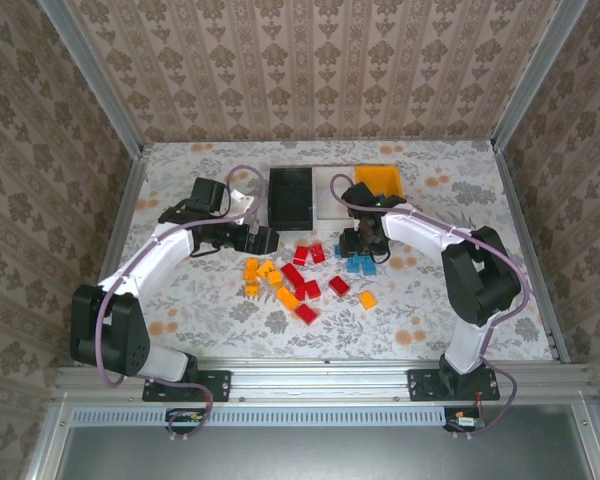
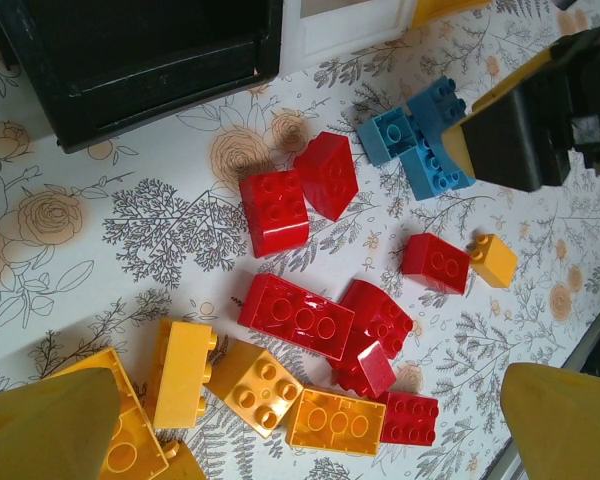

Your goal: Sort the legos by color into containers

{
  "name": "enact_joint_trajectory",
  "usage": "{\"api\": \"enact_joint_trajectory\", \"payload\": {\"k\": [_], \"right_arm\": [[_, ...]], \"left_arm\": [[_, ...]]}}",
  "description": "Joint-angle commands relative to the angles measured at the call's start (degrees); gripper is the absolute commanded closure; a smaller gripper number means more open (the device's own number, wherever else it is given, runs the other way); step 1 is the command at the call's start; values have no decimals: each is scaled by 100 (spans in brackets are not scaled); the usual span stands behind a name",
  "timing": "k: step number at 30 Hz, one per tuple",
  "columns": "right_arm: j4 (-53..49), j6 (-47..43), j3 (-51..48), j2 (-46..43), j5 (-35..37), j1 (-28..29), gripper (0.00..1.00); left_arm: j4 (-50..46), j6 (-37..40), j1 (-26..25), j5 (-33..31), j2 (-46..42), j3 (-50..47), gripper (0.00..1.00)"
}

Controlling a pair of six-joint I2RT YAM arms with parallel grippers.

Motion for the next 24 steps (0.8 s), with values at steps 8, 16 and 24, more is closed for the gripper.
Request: {"api": "enact_joint_trajectory", "payload": {"k": [8, 16, 24], "right_arm": [[45, -18, 235, 386, 67, -112, 56], [33, 73, 142, 143, 163, -112, 70], [-27, 365, -132, -741, -109, -103, 73]], "left_arm": [[-132, 152, -11, 68, 40, 139, 0], [-147, 147, -11, 26, 34, 140, 0], [-164, 142, -2, -2, 20, 144, 0]]}}
